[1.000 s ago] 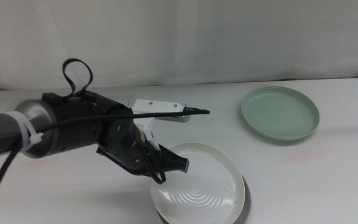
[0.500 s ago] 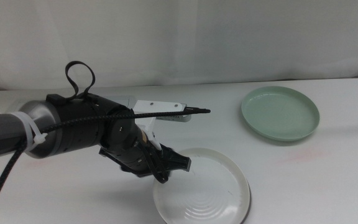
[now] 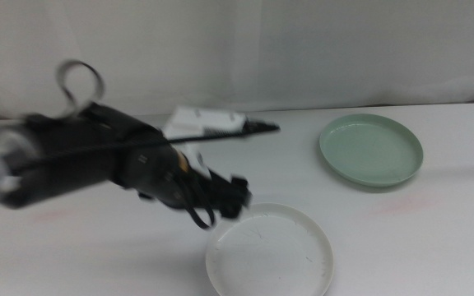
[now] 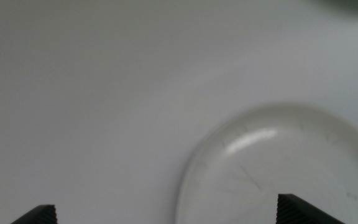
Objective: Stack the three bowls on top of each other.
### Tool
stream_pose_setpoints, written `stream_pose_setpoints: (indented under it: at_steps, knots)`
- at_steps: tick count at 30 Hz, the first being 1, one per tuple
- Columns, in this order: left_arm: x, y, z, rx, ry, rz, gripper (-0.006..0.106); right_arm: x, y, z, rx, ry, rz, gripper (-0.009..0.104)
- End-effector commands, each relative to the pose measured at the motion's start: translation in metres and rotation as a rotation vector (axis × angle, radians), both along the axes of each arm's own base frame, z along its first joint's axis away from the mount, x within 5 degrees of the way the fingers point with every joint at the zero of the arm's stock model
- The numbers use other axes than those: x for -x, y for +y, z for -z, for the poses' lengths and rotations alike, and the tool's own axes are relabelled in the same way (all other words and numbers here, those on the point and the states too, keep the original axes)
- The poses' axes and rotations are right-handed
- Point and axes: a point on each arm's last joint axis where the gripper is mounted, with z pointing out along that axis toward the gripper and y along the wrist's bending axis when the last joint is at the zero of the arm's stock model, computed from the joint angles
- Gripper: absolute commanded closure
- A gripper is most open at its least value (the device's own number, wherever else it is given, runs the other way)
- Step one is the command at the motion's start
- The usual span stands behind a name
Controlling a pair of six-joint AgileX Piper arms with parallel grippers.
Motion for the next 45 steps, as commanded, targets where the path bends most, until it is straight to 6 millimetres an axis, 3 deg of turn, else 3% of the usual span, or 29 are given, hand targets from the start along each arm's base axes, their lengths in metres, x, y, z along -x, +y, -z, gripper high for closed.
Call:
stream_pose_setpoints:
  at_steps: [1, 4, 9, 10, 13, 14, 15, 18, 20, 24, 31, 32, 39, 44, 45]
  knots:
    - [0.000, 0.012, -0.033, 0.005, -0.121, 0.011, 0.008, -0.001, 0.000, 0.013, 0.012, 0.026, 0.005, -0.008]
    - [0.002, 0.041, -0.071, 0.021, -0.247, -0.039, 0.011, -0.001, 0.000, 0.012, 0.012, 0.024, 0.005, -0.008]
    - [0.017, 0.121, -0.135, 0.049, -0.443, -0.261, 0.025, -0.001, 0.000, 0.012, 0.012, 0.024, 0.005, -0.008]
    - [0.024, 0.138, -0.146, 0.039, -0.479, -0.304, 0.032, -0.001, 0.000, 0.012, 0.012, 0.024, 0.005, -0.008]
    - [0.050, 0.179, -0.171, 0.007, -0.560, -0.435, 0.065, -0.001, 0.000, 0.012, 0.012, 0.024, 0.005, -0.008]
    - [0.060, 0.190, -0.179, -0.005, -0.591, -0.476, 0.080, -0.001, 0.000, 0.012, 0.012, 0.024, 0.005, -0.008]
    - [0.079, 0.204, -0.188, -0.016, -0.643, -0.537, 0.103, -0.001, 0.000, 0.012, 0.012, 0.024, 0.005, -0.008]
    - [0.109, 0.211, -0.192, -0.028, -0.724, -0.572, 0.103, -0.001, 0.000, 0.012, 0.012, 0.024, 0.005, -0.008]
    - [0.128, 0.209, -0.186, -0.019, -0.770, -0.570, 0.103, -0.001, 0.000, 0.012, 0.012, 0.024, 0.005, -0.008]
    - [0.159, 0.205, -0.152, -0.007, -0.817, -0.558, 0.103, -0.001, 0.000, 0.011, 0.011, 0.013, 0.006, -0.008]
    - [0.202, 0.198, -0.066, 0.031, -0.917, -0.531, 0.103, -0.001, -0.001, 0.007, 0.010, -0.020, 0.009, -0.008]
    - [0.214, 0.196, -0.058, 0.027, -1.045, -0.503, 0.103, 0.000, -0.001, 0.002, -0.002, -0.041, 0.009, -0.008]
    - [0.224, 0.194, -0.012, 0.096, -1.007, -0.541, 0.103, 0.007, 0.000, -0.044, 0.034, -0.055, -0.001, -0.008]
    - [0.222, 0.193, 0.020, 0.138, -0.982, -0.558, 0.103, 0.009, 0.002, -0.094, 0.086, 0.020, -0.015, -0.008]
    - [0.222, 0.193, 0.024, 0.116, -0.948, -0.552, 0.103, 0.006, 0.002, -0.114, 0.088, 0.036, -0.019, -0.008]
